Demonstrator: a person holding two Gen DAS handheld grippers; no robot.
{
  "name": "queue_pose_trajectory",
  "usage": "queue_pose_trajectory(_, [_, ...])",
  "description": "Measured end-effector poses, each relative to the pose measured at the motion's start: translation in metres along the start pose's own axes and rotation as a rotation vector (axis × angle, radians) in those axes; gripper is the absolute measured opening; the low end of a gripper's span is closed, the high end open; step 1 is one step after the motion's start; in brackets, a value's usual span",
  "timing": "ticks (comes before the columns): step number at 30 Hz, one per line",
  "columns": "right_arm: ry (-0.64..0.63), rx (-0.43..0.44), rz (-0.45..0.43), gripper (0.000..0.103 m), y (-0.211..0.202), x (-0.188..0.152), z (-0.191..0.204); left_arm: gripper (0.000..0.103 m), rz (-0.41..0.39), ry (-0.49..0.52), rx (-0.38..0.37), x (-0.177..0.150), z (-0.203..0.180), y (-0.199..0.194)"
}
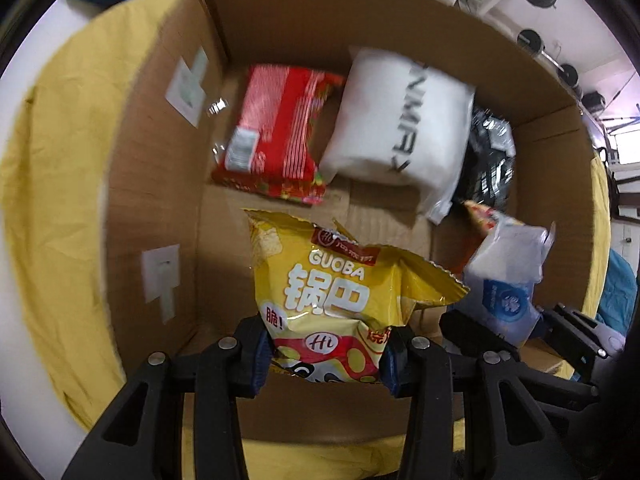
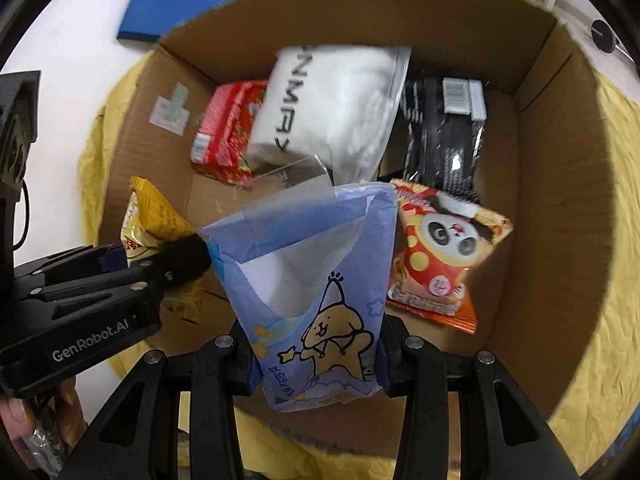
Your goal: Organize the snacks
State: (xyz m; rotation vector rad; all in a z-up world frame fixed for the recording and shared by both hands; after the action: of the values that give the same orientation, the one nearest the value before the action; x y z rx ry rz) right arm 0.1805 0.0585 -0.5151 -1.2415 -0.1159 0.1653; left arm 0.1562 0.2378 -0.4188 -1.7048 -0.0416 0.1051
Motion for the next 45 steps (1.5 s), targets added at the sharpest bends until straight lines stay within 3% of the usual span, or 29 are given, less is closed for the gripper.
queue_pose_trajectory(11, [0.057,0.014,0.021,0.05,0.035,0.011,-0.01,0.04,0.067,0.015,-0.011,-0.005,0.003,0.029])
queue_pose_trajectory(20, [0.05,-0.016,0.032,0.067,0.038,0.008,-0.017,0.045,0.043,0.022,0.04,-0.006,0.0,0.022])
queue_pose_trajectory(28, [0.055,-0.058,-0.006,0.084,0.015,0.0,-0.028,0.07,-0.047,0.009,0.08,-0.006,0.004,-0.007])
queue_pose_trajectory(32, [0.042,-0.118,-0.051,0.098,-0.003,-0.005,-0.032,0.086,-0.102,0.003,0.101,-0.013,0.005,-0.027])
queue_pose_trajectory(38, [0.033,-0.185,-0.117,0.103,-0.037,-0.015,-0.038,0.087,-0.173,-0.009,0.106,-0.033,0.004,-0.064])
queue_pose_trajectory(45, [0.055,-0.171,-0.167,0.103,-0.09,-0.032,-0.022,0.087,-0.283,-0.002,0.108,-0.045,-0.004,-0.112])
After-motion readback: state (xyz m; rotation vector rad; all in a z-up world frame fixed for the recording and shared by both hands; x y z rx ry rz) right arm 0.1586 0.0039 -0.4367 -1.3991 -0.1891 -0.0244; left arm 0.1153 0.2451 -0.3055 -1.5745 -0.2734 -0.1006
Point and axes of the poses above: each gripper's, at about its wrist camera, not at the fingertips, and y roughly the way its jaws point, z to its left, x to its top, the point moved 7 cm from there along y, roughly the way its jaws point, and after that the axes turned 1 degree about x, right-handed, at the moved point
